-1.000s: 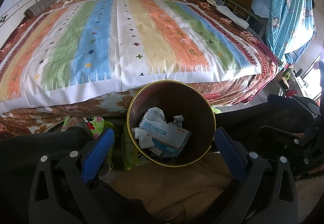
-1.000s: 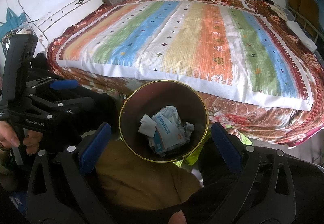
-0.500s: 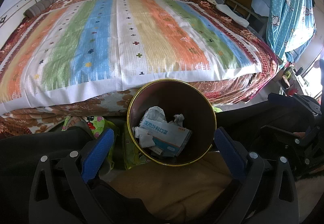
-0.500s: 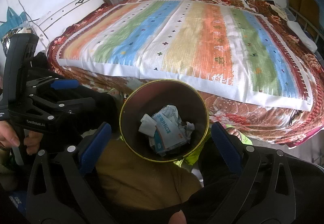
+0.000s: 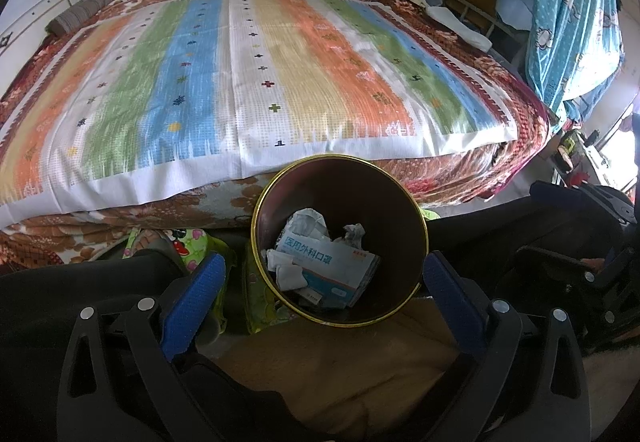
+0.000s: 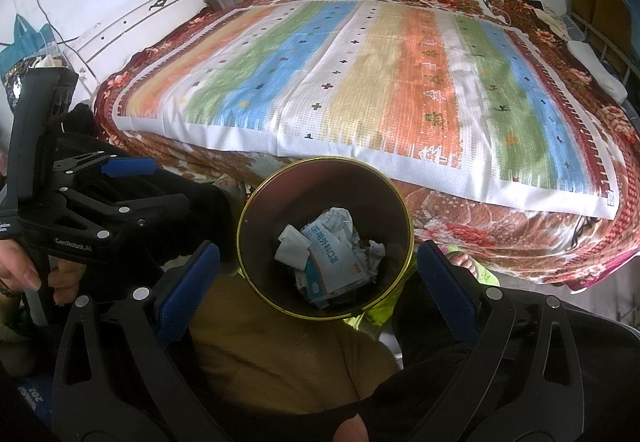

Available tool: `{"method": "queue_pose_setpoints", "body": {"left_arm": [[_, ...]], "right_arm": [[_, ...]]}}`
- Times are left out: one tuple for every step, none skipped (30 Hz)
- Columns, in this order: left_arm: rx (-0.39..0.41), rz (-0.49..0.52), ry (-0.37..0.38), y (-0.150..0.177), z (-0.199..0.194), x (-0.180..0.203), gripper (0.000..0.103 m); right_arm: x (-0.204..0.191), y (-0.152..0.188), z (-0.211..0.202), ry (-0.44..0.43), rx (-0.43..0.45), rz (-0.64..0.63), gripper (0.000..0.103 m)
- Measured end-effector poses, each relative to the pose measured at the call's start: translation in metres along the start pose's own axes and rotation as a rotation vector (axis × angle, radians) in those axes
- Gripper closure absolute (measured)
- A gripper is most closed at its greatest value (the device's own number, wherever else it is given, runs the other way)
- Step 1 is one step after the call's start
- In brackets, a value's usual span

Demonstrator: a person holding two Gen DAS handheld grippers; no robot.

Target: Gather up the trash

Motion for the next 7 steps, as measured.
{"method": "queue_pose_setpoints", "body": {"left_arm": [[-0.001,0.007,0.002,0.0024,0.001,0.0002,0.006],[-0.005,0.009,-0.003,0.0048,0.0015,-0.0005,0.006],[-0.008,0.007,-0.007,0.0066,0.0023,-0.002,0.006],[-0.009,0.004,-0.009,0.0085,0.0023,-0.0038,0.006],[-0.008,0.002,-0.006,0.009,0.0022,-0.0047,0.006],[-0.006,0.002,-0.003,0.0118,0.0009,-0.0061,0.006],[-0.008,0.006,-0.006,0.01,0.0022,-0.0056,0.006]], "right_arm": [[-0.0009,0.0009,0.0001,0.0,0.0,0.0,0.009],[-0.0012,0.0011,0.0001,0.0,0.0,0.0,0.009],[-0.0011,0.001,0.0001,-0.001,0.0,0.0,0.009],[0.0003,-0.0003,-0.0001,0.0,0.0,0.0,0.009],[0.0004,-0.0005,-0.0001,0.0,0.0,0.0,0.009],[0.0,-0.0001,0.0,-0.001,0.0,0.001,0.009],[-0.0004,0.0003,0.0001,-0.001,0.0,0.001,0.009]]}}
Point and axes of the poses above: each gripper's, at about its wrist camera, not at the fingertips, and z roughly the way its jaws point, x to its right, y to its underside, the point moved 3 cm from there along z, roughly the way its jaws point, and after that the axes turned 3 degrees about z, right-handed, at the moved point
